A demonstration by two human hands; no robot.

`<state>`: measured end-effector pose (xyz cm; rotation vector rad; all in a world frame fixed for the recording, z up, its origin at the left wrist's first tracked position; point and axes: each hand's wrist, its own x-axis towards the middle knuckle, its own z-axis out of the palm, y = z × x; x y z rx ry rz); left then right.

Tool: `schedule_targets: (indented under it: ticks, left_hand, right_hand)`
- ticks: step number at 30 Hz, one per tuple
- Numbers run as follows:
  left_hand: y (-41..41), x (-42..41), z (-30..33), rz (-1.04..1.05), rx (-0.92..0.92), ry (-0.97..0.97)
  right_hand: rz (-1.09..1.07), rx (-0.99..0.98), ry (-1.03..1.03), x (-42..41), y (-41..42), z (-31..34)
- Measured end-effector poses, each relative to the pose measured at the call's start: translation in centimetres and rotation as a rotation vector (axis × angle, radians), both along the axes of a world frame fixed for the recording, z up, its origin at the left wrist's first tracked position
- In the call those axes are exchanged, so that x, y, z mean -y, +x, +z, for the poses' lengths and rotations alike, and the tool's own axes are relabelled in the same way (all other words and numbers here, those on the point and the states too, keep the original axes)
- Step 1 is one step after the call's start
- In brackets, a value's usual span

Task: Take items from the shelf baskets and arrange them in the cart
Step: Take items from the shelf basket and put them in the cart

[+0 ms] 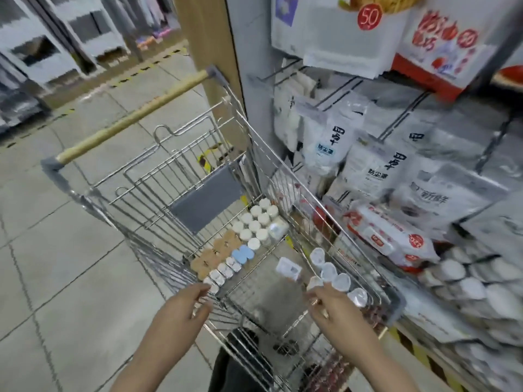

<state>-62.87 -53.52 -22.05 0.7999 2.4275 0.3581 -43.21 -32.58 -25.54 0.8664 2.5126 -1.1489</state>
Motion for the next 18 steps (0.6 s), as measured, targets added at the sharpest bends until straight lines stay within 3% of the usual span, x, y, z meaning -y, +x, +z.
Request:
schedule_targets:
  ticks: [4, 8, 12, 16, 18]
  left_hand:
    - [-6.9, -5.4, -3.1, -0.247, 0.054, -0.048]
    - [-11.4, -10.2, -8.1, -0.443, 0.078, -0.109]
    - [-13.7, -13.6, -13.3, -0.491, 0.121, -0.142]
    - [-14.5, -15.8, -17.4, -0.584, 0.051, -0.182]
    - [-15.1, -16.6, -19.8, -0.599, 0.014, -0.212]
  right_hand:
    - [-0.2, 0.148, -0.052, -0.7, -2.6, -3.2]
    - [-0.375, 0.21, -0.158, -2.1, -7.7, -10.2]
    - [-0.629, 0.16, -0.404, -3.1, -13.7, -18.6]
    - [-1.125, 0.201, -0.698, -5.0, -18.6, -25.0]
    - [-1.162, 0.224, -0.718, -5.8, -20.5, -27.8]
